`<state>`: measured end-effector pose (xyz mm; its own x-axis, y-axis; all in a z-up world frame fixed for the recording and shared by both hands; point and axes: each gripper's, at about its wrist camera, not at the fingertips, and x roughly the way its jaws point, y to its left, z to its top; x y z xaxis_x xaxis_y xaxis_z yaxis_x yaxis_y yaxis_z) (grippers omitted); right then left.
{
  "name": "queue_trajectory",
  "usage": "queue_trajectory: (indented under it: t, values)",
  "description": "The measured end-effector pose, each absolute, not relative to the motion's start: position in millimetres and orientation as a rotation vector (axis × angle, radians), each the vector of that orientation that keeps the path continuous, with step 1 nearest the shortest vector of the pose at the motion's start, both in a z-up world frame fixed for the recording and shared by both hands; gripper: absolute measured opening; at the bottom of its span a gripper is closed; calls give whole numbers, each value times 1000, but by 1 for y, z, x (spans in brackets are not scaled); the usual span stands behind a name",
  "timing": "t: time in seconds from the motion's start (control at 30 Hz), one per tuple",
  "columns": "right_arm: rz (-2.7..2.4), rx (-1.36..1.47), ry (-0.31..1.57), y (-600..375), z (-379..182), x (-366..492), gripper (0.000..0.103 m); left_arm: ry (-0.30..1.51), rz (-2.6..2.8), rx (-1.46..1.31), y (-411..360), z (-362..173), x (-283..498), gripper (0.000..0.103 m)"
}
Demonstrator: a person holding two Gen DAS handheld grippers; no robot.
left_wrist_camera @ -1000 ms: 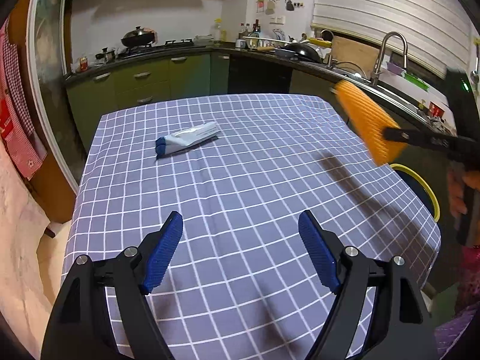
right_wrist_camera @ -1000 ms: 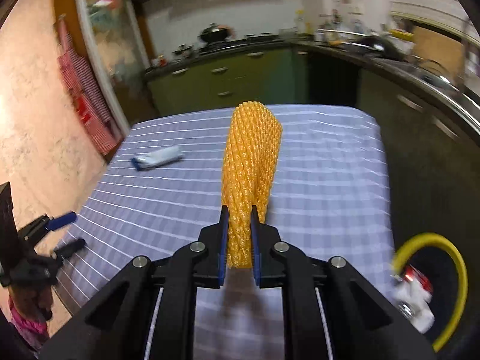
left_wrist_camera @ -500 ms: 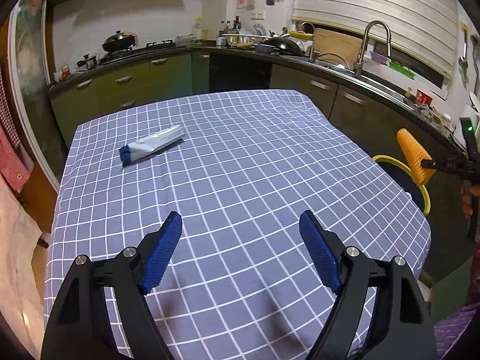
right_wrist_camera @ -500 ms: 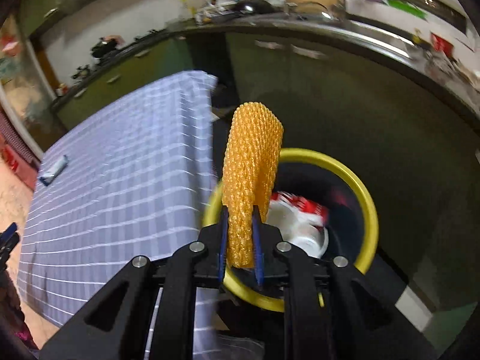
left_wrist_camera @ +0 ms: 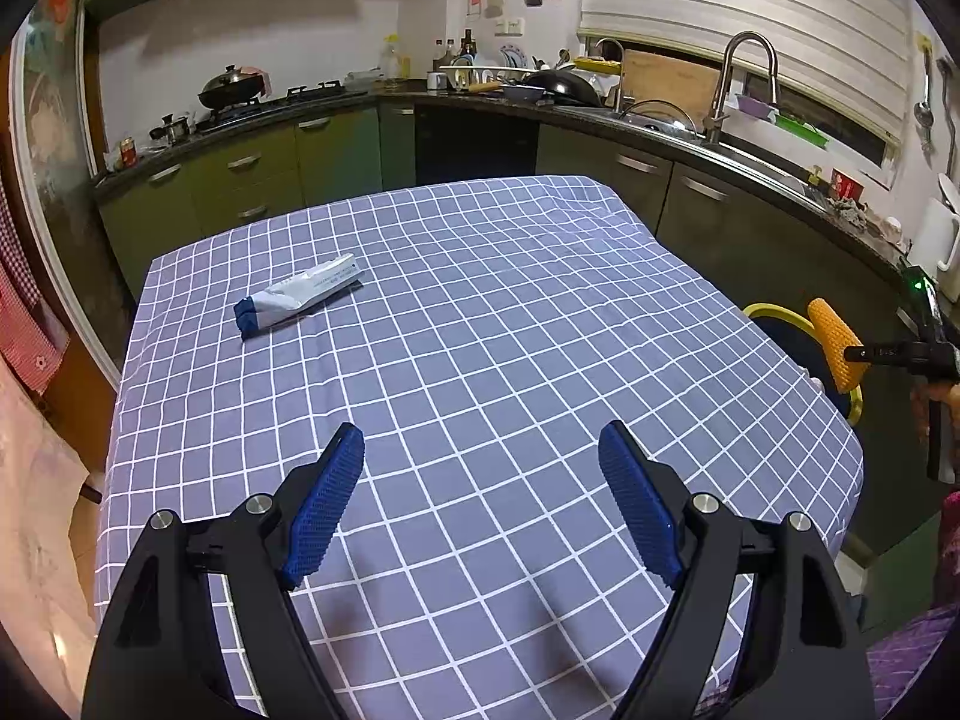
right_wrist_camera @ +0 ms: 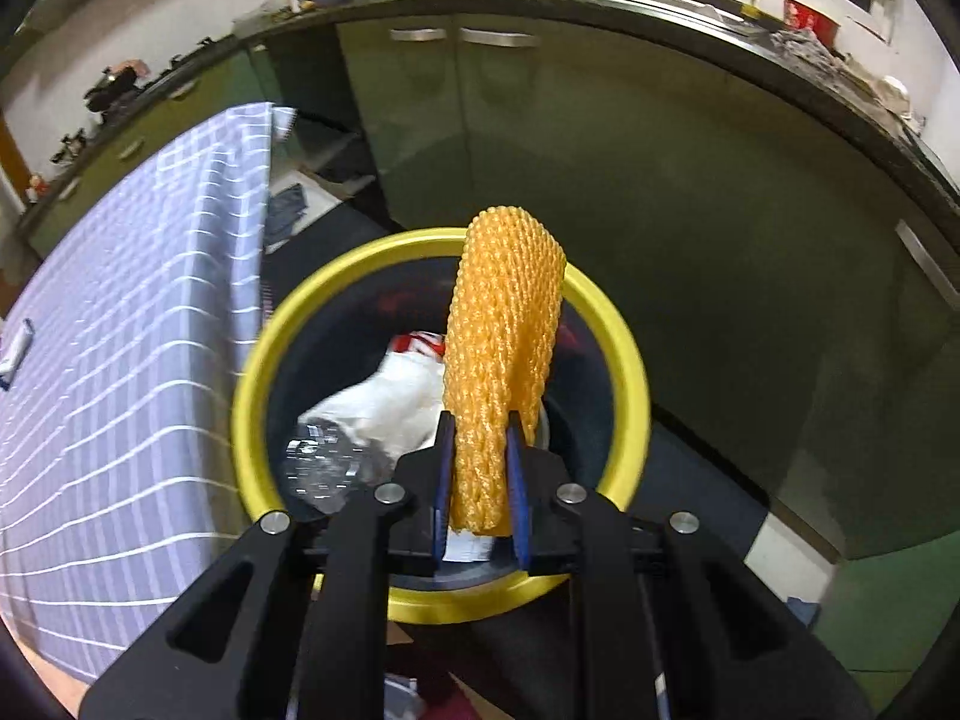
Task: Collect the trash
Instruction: 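Carry the orange mesh sleeve over the bin and open the right gripper, then lower the left gripper onto the white-and-blue toothpaste tube and grasp it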
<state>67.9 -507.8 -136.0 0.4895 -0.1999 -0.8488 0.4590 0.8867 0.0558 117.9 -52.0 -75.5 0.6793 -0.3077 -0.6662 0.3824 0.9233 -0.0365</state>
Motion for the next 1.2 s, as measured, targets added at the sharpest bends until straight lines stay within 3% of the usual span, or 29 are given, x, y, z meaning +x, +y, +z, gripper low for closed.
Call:
queue_trajectory:
  t: [0.03,0.1,0.17,0.3,0.83,1.2]
  values:
    - [-419,283,990,-509,-138,69,17,727,-391,110,-53,-76,118,80]
    - [-440,274,1009,-512,-145,70,28,725,-396,114,-55,-76,118,80]
    - [-462,274,1014,-515,-149,71,46,725,-398,117,-56,-75,118,80]
    - [-485,272,978,-514,-142,62,63,728,-398,121,-56,-75,119,80]
    - [-86,150,745,-394,-65,72,70,718,-438,98,-33,-71,149,85]
    - [61,103,800,-336,-79,105,70,728,-567,252,2,-67,279,87]
